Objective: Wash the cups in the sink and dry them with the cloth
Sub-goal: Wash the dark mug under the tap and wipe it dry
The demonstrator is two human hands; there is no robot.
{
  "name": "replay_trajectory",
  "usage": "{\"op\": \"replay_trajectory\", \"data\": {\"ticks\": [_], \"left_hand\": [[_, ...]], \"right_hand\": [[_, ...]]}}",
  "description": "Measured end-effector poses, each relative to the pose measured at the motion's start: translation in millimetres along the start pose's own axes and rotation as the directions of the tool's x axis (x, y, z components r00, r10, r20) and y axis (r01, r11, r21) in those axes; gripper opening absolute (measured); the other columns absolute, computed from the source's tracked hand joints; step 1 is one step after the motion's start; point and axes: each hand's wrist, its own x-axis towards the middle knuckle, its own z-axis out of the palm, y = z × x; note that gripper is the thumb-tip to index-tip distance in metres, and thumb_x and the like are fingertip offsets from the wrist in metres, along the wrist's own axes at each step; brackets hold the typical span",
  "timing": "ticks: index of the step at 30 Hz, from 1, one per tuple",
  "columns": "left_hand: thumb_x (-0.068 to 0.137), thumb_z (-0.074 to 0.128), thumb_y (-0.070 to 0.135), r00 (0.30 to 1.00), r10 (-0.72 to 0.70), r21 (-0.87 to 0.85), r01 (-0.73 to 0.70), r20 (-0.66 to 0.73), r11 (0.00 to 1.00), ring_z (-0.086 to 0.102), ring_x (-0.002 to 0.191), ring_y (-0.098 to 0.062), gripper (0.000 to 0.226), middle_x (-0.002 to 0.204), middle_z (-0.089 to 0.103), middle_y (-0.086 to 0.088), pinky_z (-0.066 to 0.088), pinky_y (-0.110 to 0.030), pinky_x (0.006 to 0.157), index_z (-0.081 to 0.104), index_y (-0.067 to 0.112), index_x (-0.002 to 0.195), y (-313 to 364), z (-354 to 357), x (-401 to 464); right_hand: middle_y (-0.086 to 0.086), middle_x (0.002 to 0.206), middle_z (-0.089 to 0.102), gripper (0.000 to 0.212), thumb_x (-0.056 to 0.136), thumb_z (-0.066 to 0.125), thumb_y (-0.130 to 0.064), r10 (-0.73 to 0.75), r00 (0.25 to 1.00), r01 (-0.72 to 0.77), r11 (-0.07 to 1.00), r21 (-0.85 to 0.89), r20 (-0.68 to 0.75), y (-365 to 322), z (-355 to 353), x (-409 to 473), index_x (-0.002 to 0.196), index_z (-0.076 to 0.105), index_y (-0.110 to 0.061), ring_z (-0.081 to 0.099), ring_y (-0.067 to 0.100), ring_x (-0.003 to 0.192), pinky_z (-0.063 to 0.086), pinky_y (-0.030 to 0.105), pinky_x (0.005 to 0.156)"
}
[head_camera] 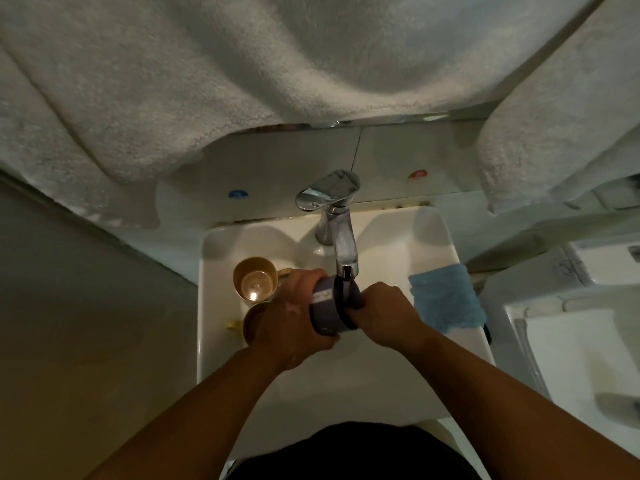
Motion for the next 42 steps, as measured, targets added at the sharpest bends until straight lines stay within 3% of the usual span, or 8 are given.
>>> {"op": "replay_trajectory", "data": {"ticks": [3, 6, 9, 14, 21, 25, 36, 42], "left_hand": [[0.056, 0.09, 0.037, 1.0, -0.004, -0.081, 0.006, 0.031, 0.997, 0.061, 0.107, -0.008, 0.082, 0.118, 0.062, 0.011, 0.055, -0.032, 0.09, 0.057, 0.025, 0.13, 3, -1, -1], [0.055, 0.091, 0.035, 0.999, 0.007, -0.1, -0.002, 0.047, 0.995, 0.057, 0.118, -0.011, 0.095, 0.128, 0.06, 0.008, 0.052, -0.036, 0.099, 0.05, 0.022, 0.14, -1, 0, -2], [0.049, 0.099, 0.04, 0.999, -0.028, -0.08, 0.029, 0.014, 0.996, 0.051, 0.113, 0.0, 0.104, 0.129, 0.054, 0.006, 0.045, -0.015, 0.095, 0.05, 0.017, 0.138, -2, -3, -3], [0.057, 0.097, 0.036, 0.995, -0.001, -0.093, 0.011, 0.1, 0.996, 0.046, 0.11, 0.015, 0.093, 0.132, 0.059, 0.008, 0.03, 0.004, 0.091, 0.053, 0.024, 0.138, 3, -6, -2], [0.052, 0.091, 0.057, 0.995, 0.011, 0.02, -0.013, 0.097, 1.0, 0.049, 0.122, -0.01, 0.103, 0.133, 0.053, 0.006, 0.045, -0.033, 0.106, 0.048, 0.025, 0.139, 2, 3, 1], [0.06, 0.095, 0.033, 0.984, -0.029, -0.098, 0.047, 0.176, 0.994, 0.056, 0.118, -0.005, 0.089, 0.129, 0.058, 0.013, 0.052, -0.03, 0.101, 0.051, 0.031, 0.138, 0, -1, 1], [0.074, 0.088, 0.025, 0.944, -0.036, -0.114, 0.077, 0.329, 0.991, 0.048, 0.131, -0.009, 0.095, 0.146, 0.044, 0.009, 0.048, -0.029, 0.107, 0.034, 0.032, 0.152, -6, -2, -1], [0.078, 0.081, 0.029, 0.966, -0.001, -0.079, 0.022, 0.258, 0.997, 0.034, 0.14, -0.005, 0.098, 0.157, 0.032, 0.009, 0.036, -0.01, 0.105, 0.023, 0.029, 0.158, -4, -6, 2]], "right_hand": [[0.001, 0.088, 0.068, 0.025, 0.097, 0.058, -0.043, -0.116, 0.988, 0.093, 0.974, -0.209, -0.101, -3, -8, -1, 0.095, 0.068, -0.021, 0.065, 0.019, 0.079, 0.05, 0.027, 0.066], [-0.001, 0.074, 0.064, 0.049, 0.101, 0.041, -0.058, -0.145, 0.989, 0.144, 0.989, -0.027, -0.042, -2, -5, -3, 0.08, 0.065, -0.02, 0.064, 0.017, 0.069, 0.044, 0.022, 0.059], [-0.001, 0.07, 0.064, 0.05, 0.099, 0.049, -0.055, -0.025, 0.998, 0.009, 0.97, 0.244, 0.065, 1, 3, -7, 0.078, 0.067, -0.014, 0.062, 0.012, 0.064, 0.04, 0.018, 0.055], [0.003, 0.102, 0.072, 0.018, 0.097, 0.058, -0.027, -0.151, 0.988, 0.151, 0.989, 0.001, -0.032, 2, -6, -4, 0.105, 0.069, -0.015, 0.067, 0.021, 0.09, 0.05, 0.025, 0.076], [0.007, 0.075, 0.07, 0.015, 0.096, 0.063, -0.018, -0.068, 0.993, 0.038, 0.961, 0.275, 0.098, 6, 3, -7, 0.09, 0.071, -0.007, 0.062, 0.021, 0.063, 0.047, 0.024, 0.054], [0.001, 0.091, 0.071, 0.015, 0.097, 0.061, -0.029, -0.173, 0.985, 0.173, 0.985, 0.013, 0.003, 9, 2, 1, 0.096, 0.069, -0.017, 0.067, 0.018, 0.083, 0.055, 0.03, 0.078], [0.007, 0.098, 0.072, 0.028, 0.103, 0.05, -0.032, -0.255, 0.966, 0.257, 0.961, -0.098, 0.037, 7, -10, 0, 0.102, 0.07, -0.013, 0.067, 0.024, 0.084, 0.055, 0.031, 0.08], [0.011, 0.067, 0.07, 0.035, 0.103, 0.05, -0.03, 0.003, 0.997, -0.037, 0.903, 0.428, 0.08, 9, 0, -4, 0.091, 0.069, -0.003, 0.059, 0.015, 0.045, 0.045, 0.025, 0.045]]}}
